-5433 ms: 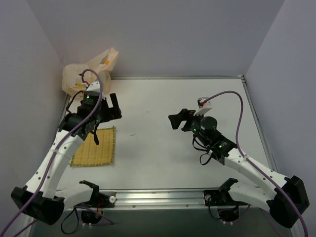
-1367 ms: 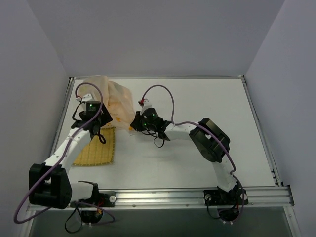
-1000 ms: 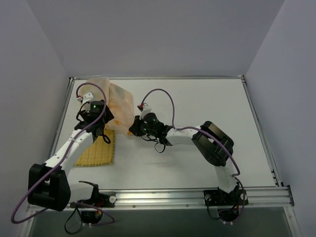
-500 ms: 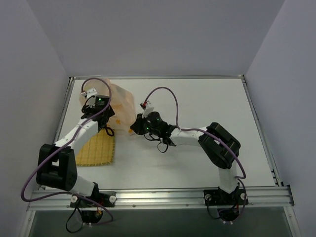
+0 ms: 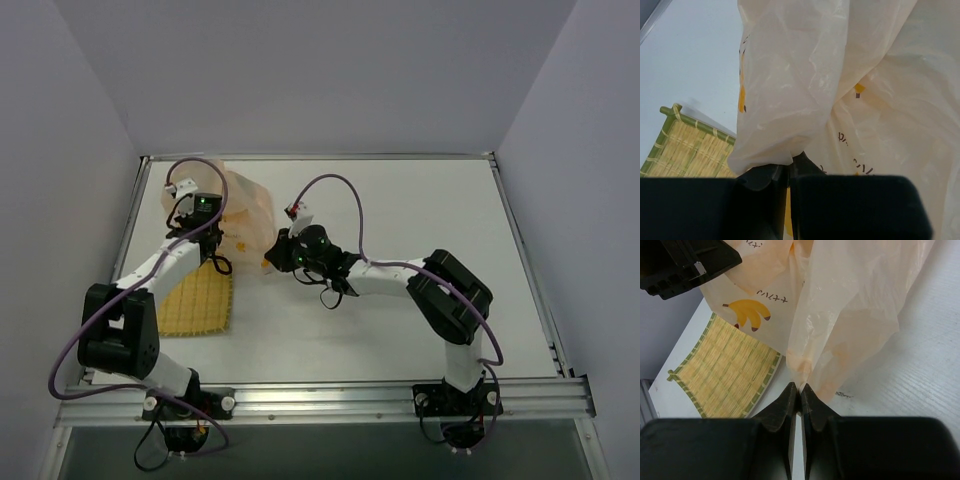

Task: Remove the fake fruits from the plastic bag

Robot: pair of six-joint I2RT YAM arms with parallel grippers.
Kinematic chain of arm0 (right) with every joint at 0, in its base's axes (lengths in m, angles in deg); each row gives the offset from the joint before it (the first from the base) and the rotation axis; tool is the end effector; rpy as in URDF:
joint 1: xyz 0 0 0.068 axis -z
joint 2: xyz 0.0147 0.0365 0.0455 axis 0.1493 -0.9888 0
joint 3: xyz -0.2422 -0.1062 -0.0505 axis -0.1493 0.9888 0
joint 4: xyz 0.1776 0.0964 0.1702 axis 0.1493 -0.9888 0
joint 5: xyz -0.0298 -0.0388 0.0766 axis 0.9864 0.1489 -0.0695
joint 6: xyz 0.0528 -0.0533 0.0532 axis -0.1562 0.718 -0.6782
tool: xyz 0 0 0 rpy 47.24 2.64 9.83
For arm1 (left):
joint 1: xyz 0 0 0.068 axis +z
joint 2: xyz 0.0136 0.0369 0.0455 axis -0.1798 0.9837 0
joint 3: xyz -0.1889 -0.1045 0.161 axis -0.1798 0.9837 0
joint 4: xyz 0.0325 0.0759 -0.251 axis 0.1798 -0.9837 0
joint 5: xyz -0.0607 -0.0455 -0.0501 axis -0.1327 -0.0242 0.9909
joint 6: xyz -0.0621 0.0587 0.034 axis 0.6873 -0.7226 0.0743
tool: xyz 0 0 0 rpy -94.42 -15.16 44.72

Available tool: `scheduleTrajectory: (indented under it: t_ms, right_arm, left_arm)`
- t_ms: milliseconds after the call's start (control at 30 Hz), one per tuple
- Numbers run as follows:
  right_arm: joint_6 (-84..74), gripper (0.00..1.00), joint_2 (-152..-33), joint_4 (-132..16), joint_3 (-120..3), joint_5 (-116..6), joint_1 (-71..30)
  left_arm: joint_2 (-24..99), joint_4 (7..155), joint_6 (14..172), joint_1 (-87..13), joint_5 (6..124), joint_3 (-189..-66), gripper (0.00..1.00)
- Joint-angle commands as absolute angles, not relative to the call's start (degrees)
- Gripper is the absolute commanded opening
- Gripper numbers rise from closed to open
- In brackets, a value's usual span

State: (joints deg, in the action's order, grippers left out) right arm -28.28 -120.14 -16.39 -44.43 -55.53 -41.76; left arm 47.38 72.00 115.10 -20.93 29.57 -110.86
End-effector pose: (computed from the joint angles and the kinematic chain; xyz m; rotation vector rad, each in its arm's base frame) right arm 0.2915 0.3704 0.2011 -0.4361 1.7650 1.1546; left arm 0.3638 -0.0298 0.2135 -0.6766 2.0243 0.0696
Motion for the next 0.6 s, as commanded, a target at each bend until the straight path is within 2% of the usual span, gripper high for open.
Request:
scheduleTrajectory:
  t_ms: [0,133,267,433,567]
  right_arm:
    - [-27.0,0.04,-116.4,-15.92,-44.46,-55.07,-41.86]
    - [-26.47,0.04,-116.75,-16.8,-43.85,-54.64,-42.12]
    - [-27.0,0.04,-117.37,-16.27,-43.49,-54.9,-43.53]
    - [-26.12,0.04,-116.41,-17.42,-42.44,-53.76,-45.47]
    - [-25.86,0.04,-113.6,-18.64,-40.07,-51.65,-45.9]
  left_arm:
    - [45.04,74.45,116.6,-20.46,31.49,-113.12,0.02]
    - [38.63,74.37,120.29,-19.07,35.62,-111.98,0.02]
    - [31.78,75.5,127.5,-11.61,46.58,-109.96,0.02]
    - [26.68,76.47,133.3,-6.5,54.25,-108.04,0.02]
    - [24.03,84.09,142.51,-1.32,62.77,-102.24,0.02]
